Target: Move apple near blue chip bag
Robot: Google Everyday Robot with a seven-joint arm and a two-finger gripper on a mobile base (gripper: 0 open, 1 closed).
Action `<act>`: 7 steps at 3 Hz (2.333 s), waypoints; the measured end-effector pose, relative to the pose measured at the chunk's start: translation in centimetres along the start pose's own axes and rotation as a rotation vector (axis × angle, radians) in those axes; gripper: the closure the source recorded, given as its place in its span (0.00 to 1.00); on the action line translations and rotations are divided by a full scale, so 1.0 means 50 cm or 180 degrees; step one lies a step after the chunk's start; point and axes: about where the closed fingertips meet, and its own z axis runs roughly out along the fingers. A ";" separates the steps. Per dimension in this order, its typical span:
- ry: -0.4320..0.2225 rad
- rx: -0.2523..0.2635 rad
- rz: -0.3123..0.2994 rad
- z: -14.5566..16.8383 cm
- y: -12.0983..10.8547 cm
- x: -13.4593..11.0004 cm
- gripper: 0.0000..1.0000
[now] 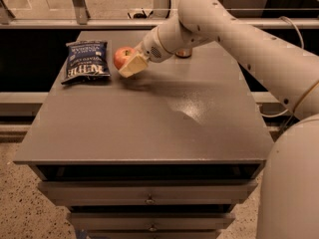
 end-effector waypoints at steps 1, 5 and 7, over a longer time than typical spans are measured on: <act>0.0075 -0.0135 0.0083 0.031 0.002 0.013 0.67; 0.0050 -0.0570 0.0007 0.100 0.073 -0.029 0.00; -0.0059 -0.0582 0.0033 0.092 0.077 -0.034 0.00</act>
Offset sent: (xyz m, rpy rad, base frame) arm 0.0031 0.0084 -0.0202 -0.0116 0.0875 0.0265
